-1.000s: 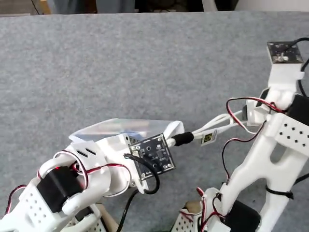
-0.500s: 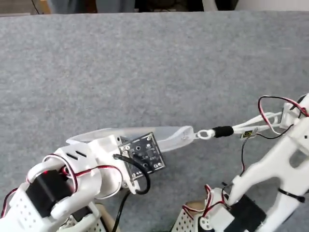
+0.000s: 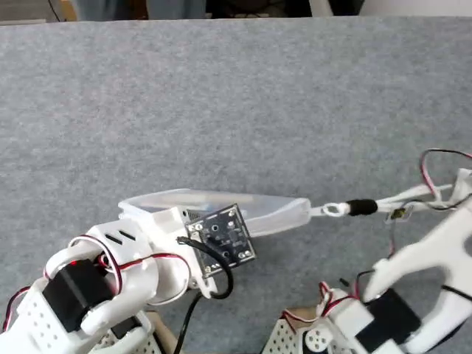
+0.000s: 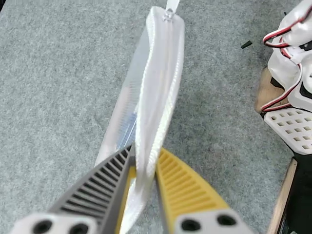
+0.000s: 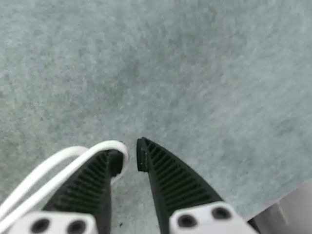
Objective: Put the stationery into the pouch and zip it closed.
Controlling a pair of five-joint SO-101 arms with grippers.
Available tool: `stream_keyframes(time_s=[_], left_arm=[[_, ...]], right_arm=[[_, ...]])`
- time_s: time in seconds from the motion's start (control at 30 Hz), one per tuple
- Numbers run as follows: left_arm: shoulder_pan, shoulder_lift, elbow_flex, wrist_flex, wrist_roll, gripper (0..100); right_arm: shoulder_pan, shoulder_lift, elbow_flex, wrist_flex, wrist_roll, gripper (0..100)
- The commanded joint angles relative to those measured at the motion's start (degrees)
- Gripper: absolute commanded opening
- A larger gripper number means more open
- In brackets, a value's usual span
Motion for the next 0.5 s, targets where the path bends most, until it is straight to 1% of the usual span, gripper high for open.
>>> stream_keyframes(time_s=[0.0, 0.17, 0.47], left_arm=[[-3.9, -1.0, -1.8, 1.5, 0.8, 3], [-7.3, -0.7, -1.8, 0.3, 0.8, 3], [-11.6, -0.5, -1.6, -3.6, 0.8, 3]], right_arm=[[7.1, 4.4, -8.7, -2.5, 0.4, 1.1], [7.1, 10.6, -16.0, 4.7, 0.7, 1.1], [0.8, 12.2, -22.6, 11.2, 0.2, 1.1]])
